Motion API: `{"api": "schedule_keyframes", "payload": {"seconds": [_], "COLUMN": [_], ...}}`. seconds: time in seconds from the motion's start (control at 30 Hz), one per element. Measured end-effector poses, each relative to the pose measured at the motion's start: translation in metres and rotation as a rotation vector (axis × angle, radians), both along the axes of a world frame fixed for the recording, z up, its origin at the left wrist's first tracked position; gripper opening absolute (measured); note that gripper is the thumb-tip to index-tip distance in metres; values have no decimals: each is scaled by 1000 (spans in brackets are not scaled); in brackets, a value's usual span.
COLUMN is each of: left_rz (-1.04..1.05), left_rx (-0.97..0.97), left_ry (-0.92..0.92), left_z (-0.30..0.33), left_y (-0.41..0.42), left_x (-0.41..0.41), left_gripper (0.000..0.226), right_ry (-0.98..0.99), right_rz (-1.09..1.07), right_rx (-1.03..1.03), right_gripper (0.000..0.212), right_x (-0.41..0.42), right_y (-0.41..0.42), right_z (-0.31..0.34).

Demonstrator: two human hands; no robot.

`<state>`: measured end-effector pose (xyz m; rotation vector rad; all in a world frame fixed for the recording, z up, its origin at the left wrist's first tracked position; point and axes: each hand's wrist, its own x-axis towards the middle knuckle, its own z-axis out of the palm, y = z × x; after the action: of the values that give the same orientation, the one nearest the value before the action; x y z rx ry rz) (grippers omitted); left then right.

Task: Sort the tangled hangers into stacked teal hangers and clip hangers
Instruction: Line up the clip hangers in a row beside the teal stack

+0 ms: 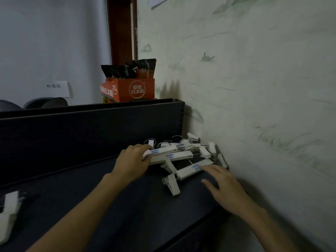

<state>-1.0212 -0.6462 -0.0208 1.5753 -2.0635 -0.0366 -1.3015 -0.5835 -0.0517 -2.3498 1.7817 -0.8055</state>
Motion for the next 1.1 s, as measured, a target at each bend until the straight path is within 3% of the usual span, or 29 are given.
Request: {"api": "schedule_keyframes", "payload": {"seconds": [0.27, 0.53, 0.77, 0.97, 1.1], "left_rz": [-26, -94, -55, -22, -5], "left_rx": [166, 178, 85, -22, -65], "left_ry": [-17, -28, -123, -27, -76], "left_z": [-2, -2, -11, -4, -6], "left_y": [-53, -60, -59, -64, -67], "left_x": [-11, -21, -27, -29, -31], "left_gripper": [28, 30, 36, 38, 44], "right_ry": [130, 235, 279, 254, 234], "right_rz": [49, 140, 241, 317, 312], "right_rx": [-9, -64, -78, -69, -79], "right_gripper": [45, 50, 50, 52, 50], "right_x": [1, -11, -10, -7, -9], "right_y": [-41, -71, -83, -71, -64], "right_z": [-12, -23, -21, -17, -13]}}
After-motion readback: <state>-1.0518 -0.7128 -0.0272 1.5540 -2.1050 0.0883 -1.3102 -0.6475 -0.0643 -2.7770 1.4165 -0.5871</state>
